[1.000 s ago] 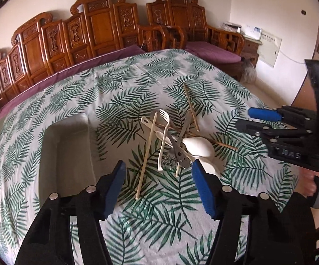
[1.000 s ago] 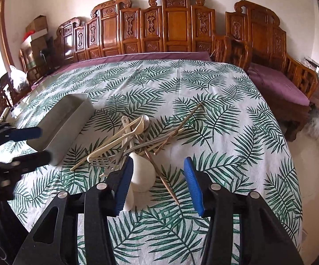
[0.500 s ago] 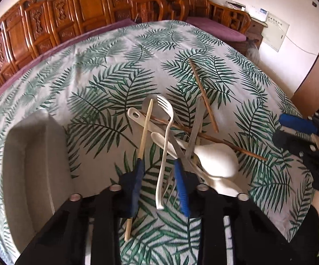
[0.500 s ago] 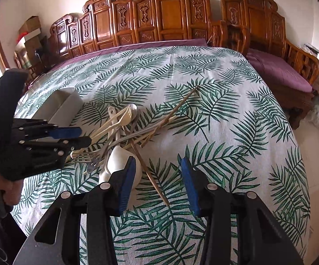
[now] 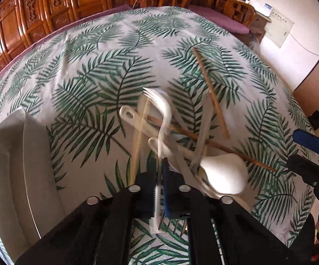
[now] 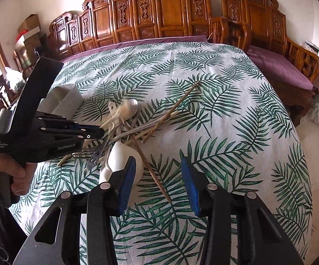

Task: Organize utensils
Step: 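Close the left gripper on the white fork while the right gripper grasps a wooden chopstick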

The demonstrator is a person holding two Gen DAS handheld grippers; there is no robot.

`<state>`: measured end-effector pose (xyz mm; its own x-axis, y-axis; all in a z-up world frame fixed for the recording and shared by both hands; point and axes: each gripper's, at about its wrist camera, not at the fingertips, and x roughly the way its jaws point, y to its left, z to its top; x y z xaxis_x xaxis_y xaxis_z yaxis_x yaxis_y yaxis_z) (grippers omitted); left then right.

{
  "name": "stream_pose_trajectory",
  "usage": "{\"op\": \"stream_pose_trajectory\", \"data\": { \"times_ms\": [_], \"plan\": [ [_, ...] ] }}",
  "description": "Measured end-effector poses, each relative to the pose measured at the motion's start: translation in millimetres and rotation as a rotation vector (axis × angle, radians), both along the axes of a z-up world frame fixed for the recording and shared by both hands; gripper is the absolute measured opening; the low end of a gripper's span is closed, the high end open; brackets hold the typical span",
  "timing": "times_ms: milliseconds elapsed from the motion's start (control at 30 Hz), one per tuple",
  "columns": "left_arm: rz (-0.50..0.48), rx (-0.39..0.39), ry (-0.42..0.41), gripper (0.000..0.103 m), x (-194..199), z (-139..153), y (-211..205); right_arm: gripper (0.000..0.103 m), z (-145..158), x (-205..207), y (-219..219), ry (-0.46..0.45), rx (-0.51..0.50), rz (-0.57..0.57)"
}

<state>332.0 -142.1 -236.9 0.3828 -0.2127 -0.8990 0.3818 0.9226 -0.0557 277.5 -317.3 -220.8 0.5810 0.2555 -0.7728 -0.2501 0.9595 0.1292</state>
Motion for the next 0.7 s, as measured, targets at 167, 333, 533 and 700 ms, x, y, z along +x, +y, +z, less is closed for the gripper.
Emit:
{"op": "stream_pose_trajectory", "data": {
  "times_ms": [167,333,533,700],
  "plan": [
    [0.018,-0.024,-0.026,0.003,-8.9,9.8,12.6,0.045,-4.1,-0.7,8.6,0.007,-0.015,0.009],
    [0.001,-0.057,-0.099,0.003,-31.1,41.5,25.7,0.043,-8.7,7.9,17.2,0.019,-0.018,0.013],
    [-0.009,-0.086,-0.153,0.003,-53.5,70.7,40.7,0.033,-13.7,44.9,21.2,0.046,-0.017,-0.007],
    [-0.01,-0.096,-0.172,0.003,-68.8,84.0,55.3,0.028,-19.7,82.6,11.4,0.107,0.04,-0.071]
  ]
}}
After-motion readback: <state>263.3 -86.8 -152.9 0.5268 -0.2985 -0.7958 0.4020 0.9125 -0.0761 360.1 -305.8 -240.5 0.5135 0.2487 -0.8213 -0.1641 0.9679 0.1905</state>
